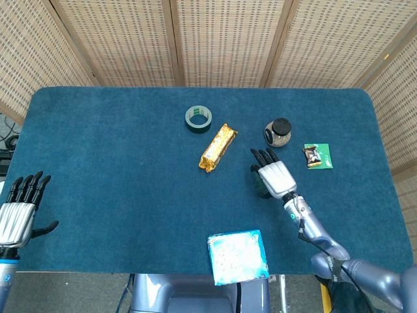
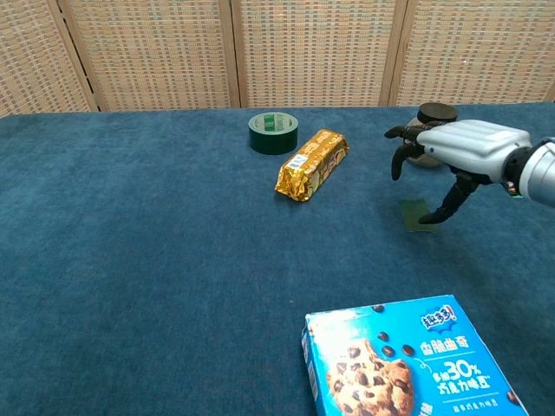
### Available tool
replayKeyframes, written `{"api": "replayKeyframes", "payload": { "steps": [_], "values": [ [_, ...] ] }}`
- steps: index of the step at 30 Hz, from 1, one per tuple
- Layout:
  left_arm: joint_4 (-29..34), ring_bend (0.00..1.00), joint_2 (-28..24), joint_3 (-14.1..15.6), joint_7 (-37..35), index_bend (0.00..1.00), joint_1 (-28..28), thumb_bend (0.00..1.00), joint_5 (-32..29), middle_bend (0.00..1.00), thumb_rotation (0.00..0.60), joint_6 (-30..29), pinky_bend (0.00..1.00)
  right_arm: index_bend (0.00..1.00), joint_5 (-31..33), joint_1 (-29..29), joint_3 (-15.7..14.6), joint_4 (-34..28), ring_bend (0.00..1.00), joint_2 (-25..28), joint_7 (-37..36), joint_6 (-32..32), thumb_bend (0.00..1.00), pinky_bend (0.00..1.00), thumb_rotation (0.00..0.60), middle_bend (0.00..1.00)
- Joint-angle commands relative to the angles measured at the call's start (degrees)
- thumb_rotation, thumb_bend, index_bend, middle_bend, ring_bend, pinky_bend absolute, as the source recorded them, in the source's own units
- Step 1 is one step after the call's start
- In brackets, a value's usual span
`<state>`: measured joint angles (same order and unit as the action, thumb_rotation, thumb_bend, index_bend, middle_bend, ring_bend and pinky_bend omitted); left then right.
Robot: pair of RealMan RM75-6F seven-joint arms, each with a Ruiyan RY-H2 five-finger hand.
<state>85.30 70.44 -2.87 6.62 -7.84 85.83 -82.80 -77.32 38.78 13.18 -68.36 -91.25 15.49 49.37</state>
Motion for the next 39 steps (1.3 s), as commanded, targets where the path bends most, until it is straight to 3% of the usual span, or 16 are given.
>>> {"api": "replayKeyframes", "payload": {
  "steps": [1, 11, 19, 39],
  "values": [
    [-0.02, 0.0, -0.02, -0.19, -0.04, 0.0, -0.27, 0.0, -0.59, 0.0, 0.6, 0.56, 0.0, 0.33, 2.16, 1.86, 0.0, 3.47, 0.0, -3.09, 3.11, -1.38, 0.21, 0.0, 0.6, 0.0],
    [-0.03, 0.0, -0.34, -0.27, -0.65, 0.0, -0.57, 0.0, -1.29, 0.0, 0.6, 1.25, 0.0, 0.34, 4.43, 2.67, -1.71, 8.59, 0.0, -5.03, 5.84, -2.16, 0.21, 0.0, 0.6, 0.0],
    [0.02, 0.0, -0.28, -0.16, -0.39, 0.0, -0.78, 0.0, -1.52, 0.0, 0.6, 1.67, 0.0, 0.34, 3.96, 2.73, -3.14, 8.57, 0.0, -5.38, 5.93, -1.42, 0.21, 0.0, 0.6, 0.0],
    [0.37, 0.0, -0.58, -0.15, -0.73, 0.0, -0.99, 0.0, -2.03, 0.0, 0.6, 1.96, 0.0, 0.37, 7.64, 4.89, -2.58, 13.9, 0.0, -8.17, 10.28, -2.31, 0.23, 0.0, 0.6, 0.0]
  ]
}}
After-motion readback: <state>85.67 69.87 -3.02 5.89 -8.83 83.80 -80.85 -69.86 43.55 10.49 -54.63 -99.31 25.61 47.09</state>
